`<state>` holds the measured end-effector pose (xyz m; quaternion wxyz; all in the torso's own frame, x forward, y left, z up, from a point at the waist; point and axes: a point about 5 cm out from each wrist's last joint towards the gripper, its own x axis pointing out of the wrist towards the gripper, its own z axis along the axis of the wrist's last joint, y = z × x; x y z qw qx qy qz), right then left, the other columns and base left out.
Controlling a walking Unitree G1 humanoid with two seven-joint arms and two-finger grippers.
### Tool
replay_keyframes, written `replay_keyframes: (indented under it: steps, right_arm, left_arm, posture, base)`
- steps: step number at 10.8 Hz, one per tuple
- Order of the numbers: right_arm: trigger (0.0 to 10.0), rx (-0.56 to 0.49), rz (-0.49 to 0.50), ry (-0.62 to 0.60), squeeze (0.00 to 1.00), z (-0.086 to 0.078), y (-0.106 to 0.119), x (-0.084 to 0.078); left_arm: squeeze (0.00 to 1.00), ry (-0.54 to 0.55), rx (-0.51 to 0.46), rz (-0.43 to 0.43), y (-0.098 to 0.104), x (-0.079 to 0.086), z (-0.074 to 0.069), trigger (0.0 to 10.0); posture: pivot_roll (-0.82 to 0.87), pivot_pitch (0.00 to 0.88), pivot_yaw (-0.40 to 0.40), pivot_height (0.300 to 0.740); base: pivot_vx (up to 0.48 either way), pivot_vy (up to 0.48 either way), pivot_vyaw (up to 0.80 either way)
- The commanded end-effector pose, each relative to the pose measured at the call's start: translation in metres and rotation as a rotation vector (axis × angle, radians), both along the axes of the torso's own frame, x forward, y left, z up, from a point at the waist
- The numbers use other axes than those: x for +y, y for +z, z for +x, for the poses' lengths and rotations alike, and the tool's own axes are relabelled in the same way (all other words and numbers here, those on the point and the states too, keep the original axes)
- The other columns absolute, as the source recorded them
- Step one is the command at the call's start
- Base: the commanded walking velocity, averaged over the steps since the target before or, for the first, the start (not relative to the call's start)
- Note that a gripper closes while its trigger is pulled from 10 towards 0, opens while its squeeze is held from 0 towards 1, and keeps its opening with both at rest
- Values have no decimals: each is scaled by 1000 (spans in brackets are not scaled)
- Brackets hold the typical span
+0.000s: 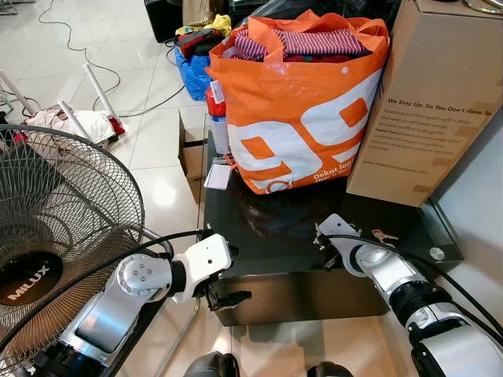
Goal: Hang keys on a hook
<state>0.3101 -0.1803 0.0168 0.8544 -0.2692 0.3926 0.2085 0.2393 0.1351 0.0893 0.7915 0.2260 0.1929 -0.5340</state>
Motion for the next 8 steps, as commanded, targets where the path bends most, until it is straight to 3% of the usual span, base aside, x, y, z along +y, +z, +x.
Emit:
replay_keyframes:
  steps: [1, 3, 4, 5, 8]
  right_arm:
    - [0, 35, -11, -40, 0, -9, -9, -7]
    - [0, 13, 2, -52, 0, -7, -8, -7]
    - [5294, -8, 6, -18, 0, -6, -6, -5]
    - [10000, -13, 17, -7, 1000, -5, -5, -3]
    - [10000, -1, 8, 125, 1000, -7, -3, 3]
  left_arm:
    - [1000, -10, -6, 19, 1, 1, 2, 10000]
    - [1000, -12, -6, 20, 1, 0, 2, 10000]
    - [1000, -12, -7, 20, 1, 0, 3, 10000]
    - [1000, -13, -8, 22, 1, 0, 3, 10000]
    - [1000, -16, -5, 26, 0, 1, 1, 10000]
  posture:
    - [-117, 102, 108, 740]
    - [-118, 101, 109, 740]
    - [-118, 102, 109, 740]
    - [-117, 104, 109, 740]
    - [-117, 105, 108, 740]
  base:
    - [0, 0, 0]
    - [0, 0, 0]
    - [0, 0, 0]
    - [0, 0, 0]
    - [0, 0, 0]
